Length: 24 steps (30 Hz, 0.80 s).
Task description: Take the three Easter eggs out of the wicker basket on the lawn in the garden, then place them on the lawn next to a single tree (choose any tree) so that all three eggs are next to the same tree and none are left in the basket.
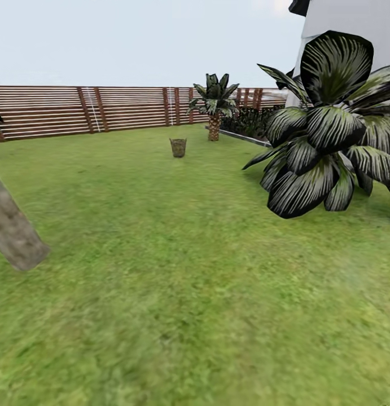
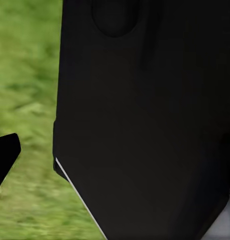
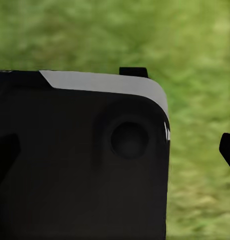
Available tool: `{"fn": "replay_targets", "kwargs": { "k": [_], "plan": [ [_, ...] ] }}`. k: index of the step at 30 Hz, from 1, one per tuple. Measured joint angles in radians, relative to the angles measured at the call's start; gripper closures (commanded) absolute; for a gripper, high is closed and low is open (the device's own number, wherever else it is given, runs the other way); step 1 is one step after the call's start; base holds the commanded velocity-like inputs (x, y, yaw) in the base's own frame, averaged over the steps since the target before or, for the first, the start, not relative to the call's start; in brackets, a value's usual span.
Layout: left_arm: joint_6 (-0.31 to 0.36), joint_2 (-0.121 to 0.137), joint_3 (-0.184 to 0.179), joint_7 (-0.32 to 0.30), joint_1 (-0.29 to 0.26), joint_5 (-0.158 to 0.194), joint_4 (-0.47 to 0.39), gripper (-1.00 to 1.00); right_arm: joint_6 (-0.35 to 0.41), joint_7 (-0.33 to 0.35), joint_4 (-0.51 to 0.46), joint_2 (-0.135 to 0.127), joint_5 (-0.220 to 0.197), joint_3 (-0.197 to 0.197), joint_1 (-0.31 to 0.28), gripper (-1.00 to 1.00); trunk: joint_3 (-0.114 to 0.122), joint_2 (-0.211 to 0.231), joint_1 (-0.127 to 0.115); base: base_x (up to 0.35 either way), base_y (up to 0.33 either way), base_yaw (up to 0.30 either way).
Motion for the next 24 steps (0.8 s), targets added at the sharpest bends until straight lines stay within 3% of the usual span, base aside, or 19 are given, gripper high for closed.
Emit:
{"fn": "replay_targets", "kwargs": {
  "k": [8,24],
  "plan": [
    [0.001,0.0,0.0,0.0,0.0,0.0,0.001,-1.0,0.0,0.0,0.0,0.0,0.001,0.0,0.0,-1.0,0.002,0.0,0.0,0.317,0.1,-0.235],
    [0.001,0.0,0.0,-0.001,0.0,0.0,0.001,-1.0,0.001,0.0,0.001,0.002,0.003,0.0,0.0,-1.0,0.002,0.0,0.0,0.32,0.087,-0.011]
  ]
}}
